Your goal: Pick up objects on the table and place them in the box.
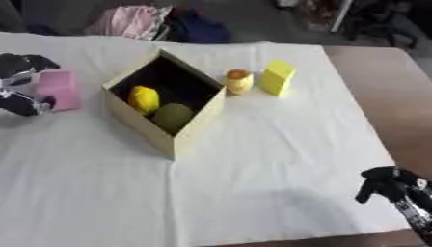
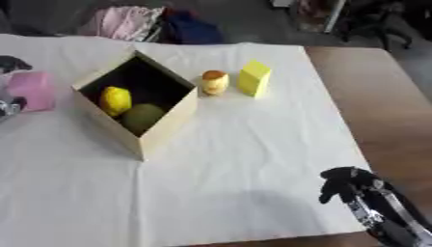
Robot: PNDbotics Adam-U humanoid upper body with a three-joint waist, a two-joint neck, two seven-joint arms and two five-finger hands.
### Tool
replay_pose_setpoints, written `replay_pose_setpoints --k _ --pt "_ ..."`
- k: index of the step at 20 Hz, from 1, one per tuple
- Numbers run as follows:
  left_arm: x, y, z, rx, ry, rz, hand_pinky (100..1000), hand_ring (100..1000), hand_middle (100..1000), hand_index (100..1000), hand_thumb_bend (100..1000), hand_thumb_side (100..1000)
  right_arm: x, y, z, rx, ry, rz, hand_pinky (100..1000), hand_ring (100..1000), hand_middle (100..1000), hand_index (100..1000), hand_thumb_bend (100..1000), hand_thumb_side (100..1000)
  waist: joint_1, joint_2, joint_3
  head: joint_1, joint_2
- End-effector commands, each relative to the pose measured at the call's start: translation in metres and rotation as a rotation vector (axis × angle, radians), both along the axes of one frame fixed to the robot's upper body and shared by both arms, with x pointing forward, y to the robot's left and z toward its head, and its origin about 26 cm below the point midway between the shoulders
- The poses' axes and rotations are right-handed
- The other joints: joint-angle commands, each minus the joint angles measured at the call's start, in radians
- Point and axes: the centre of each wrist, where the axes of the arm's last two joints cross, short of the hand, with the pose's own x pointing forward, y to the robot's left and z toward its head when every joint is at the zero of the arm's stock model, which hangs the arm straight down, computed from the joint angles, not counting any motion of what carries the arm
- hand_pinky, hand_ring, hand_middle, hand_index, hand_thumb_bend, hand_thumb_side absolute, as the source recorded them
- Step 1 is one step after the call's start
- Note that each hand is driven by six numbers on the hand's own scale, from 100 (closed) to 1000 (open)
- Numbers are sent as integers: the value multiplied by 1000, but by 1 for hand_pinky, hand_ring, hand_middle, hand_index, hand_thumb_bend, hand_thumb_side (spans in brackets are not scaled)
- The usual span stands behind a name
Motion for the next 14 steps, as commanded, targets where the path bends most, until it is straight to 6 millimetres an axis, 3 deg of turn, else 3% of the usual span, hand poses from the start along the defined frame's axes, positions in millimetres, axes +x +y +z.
replay_pose_setpoints --k 1,3,5,8,9,14 --pt "-1 5 9 1 28 11 868 849 868 965 125 477 1 -5 7 -14 -20 -7 550 502 514 723 100 642 4 1 -1 -3 -11" --pt "-1 4 9 -2 48 10 852 827 846 952 125 453 1 -5 7 -14 -19 -7 550 502 514 723 100 643 4 2 -1 -3 -11" --pt "-1 3 11 -6 48 6 816 767 778 907 156 349 1 -5 7 -14 -19 -7 550 502 514 724 100 644 4 2 0 -3 -10" --pt "-1 1 13 -13 0 -2 771 681 682 844 130 337 1 -4 7 -13 -19 -7 550 502 514 724 100 645 5 3 1 -3 -10" --pt "-1 0 14 -15 -19 -5 736 620 610 798 116 329 1 -4 7 -13 -19 -7 551 502 514 724 100 644 6 3 1 -2 -10" --pt "-3 -4 21 -23 -144 -37 679 547 514 717 100 302 1 -4 8 -12 -21 -7 551 502 514 724 100 643 9 3 1 0 -12"
